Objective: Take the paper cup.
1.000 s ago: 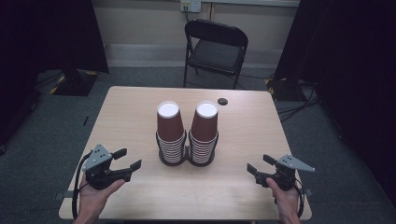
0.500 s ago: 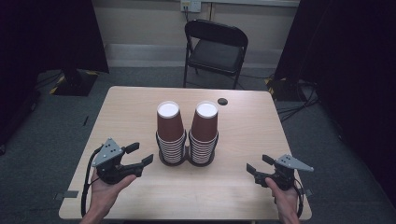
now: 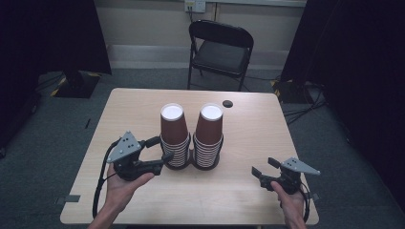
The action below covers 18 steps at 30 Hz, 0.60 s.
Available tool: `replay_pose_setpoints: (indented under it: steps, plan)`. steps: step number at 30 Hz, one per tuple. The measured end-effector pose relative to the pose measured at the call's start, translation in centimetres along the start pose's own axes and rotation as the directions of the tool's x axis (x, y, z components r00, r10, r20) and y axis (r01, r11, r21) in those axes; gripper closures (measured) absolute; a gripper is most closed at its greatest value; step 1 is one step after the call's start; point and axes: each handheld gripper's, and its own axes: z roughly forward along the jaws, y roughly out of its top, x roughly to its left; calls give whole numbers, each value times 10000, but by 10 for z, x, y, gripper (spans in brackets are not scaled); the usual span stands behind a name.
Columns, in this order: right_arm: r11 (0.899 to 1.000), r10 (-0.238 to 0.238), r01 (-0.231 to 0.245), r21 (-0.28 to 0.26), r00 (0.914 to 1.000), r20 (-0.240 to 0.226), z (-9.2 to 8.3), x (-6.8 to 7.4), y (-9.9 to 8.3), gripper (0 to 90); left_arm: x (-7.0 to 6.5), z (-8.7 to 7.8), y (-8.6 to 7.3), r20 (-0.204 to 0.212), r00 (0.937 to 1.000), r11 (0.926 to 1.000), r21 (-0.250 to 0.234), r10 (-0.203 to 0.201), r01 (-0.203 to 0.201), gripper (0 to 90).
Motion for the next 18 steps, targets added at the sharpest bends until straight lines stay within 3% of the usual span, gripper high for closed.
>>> replay_pose_setpoints:
  steps: [6,10,13,16,18]
  plan:
    - [10000,-19,19,-5,10000,-13,1,1,0,175,-10,14,13,190,9995,9997,17,242,-242,280]
    - [10000,-39,39,21,10000,-19,2,1,0,175,-15,24,23,104,9995,9994,-129,309,-307,273]
    - [10000,-63,63,-2,10000,-21,1,1,0,175,-17,32,29,135,9998,9998,-147,137,-135,257]
    - [10000,-55,55,-11,10000,-12,1,1,0,175,-22,42,34,-23,9992,9991,-94,404,-404,232]
    - [10000,-48,48,-5,10000,-17,1,1,0,174,-22,49,37,68,9994,9994,-17,339,-339,203]
